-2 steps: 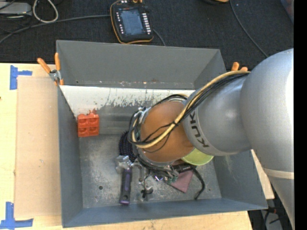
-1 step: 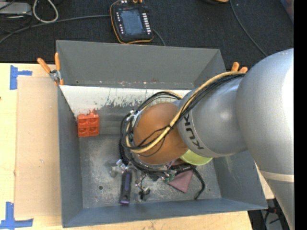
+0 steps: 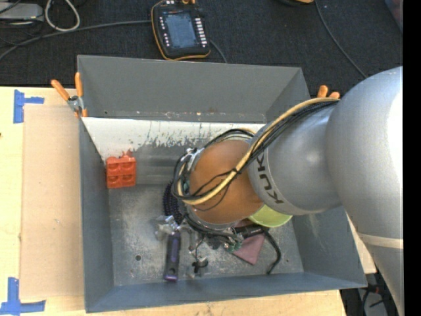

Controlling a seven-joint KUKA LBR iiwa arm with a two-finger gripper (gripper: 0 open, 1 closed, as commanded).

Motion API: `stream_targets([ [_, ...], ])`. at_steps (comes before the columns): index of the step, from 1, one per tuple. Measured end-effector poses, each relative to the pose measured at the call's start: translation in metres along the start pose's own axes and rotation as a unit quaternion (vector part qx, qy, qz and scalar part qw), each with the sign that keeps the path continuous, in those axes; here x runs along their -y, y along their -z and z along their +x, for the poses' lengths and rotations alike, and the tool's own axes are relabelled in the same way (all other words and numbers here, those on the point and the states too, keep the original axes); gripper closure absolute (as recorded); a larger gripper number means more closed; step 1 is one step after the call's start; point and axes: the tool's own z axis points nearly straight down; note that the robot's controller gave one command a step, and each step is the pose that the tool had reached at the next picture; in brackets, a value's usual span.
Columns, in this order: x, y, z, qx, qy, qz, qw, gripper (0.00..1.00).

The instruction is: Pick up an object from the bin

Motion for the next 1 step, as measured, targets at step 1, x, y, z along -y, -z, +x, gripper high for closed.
stream_targets([
  [1, -0.0109, -0.0002, -0.0042, 0.0009, 0.048, 0.0, 0.9988, 1.0],
])
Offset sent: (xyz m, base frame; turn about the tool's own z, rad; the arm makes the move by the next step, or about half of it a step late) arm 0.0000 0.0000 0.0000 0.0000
